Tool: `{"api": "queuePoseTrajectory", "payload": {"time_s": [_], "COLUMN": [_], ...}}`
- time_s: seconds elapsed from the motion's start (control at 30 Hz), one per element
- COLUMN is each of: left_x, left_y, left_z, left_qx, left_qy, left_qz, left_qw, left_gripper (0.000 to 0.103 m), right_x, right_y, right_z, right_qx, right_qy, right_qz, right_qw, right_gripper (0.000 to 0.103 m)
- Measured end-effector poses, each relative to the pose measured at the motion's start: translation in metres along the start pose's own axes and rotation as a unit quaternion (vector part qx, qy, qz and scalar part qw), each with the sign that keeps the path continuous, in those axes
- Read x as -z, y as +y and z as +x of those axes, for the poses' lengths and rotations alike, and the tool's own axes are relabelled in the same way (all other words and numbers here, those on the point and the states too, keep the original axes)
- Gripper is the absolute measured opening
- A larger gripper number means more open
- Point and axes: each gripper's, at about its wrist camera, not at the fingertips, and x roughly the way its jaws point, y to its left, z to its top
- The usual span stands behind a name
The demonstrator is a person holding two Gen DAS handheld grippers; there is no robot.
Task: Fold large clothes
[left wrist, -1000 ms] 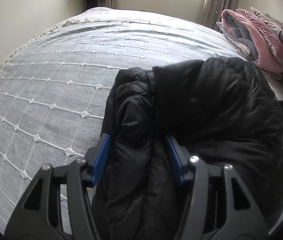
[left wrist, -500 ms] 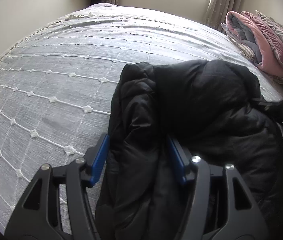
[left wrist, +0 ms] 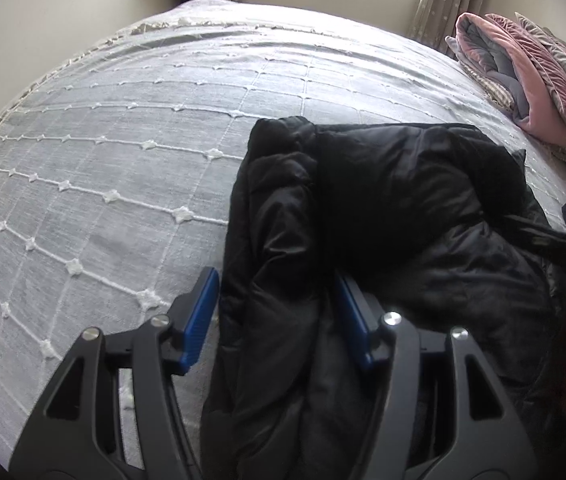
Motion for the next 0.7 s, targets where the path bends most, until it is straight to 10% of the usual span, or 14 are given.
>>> {"api": "queuePoseTrajectory", "payload": {"time_s": [0.1, 0.3, 0.7], "left_x": [-0.004, 0.012, 0.033], "left_y": [0.005, 0.009, -0.019], "left_z": [-0.027, -0.075, -0.037], "left_qx": [0.007, 0.151, 0.037], "left_qy": [-0.011, -0.030, 0.000], "left_qz": [0.000, -0.037, 0.028], "left_qw": [0.9999, 0.9874, 0.9989], "left_gripper": [0.060, 0.064, 0.066], "right_x": [0.022, 0.084, 0.120], "right_y": [-0.013, -0.040, -0.024], "right_z": [-0.060, -0.125, -0.086], "right_qx": [-0.046, -0.056, -0.029], "right_qy": [-0.043, -0.060, -0.028], "right_qz": [0.027, 0.055, 0.035], "right_qw": [0.998, 0.995, 0.999], "right_gripper": [0.074, 0.074, 0.076]}}
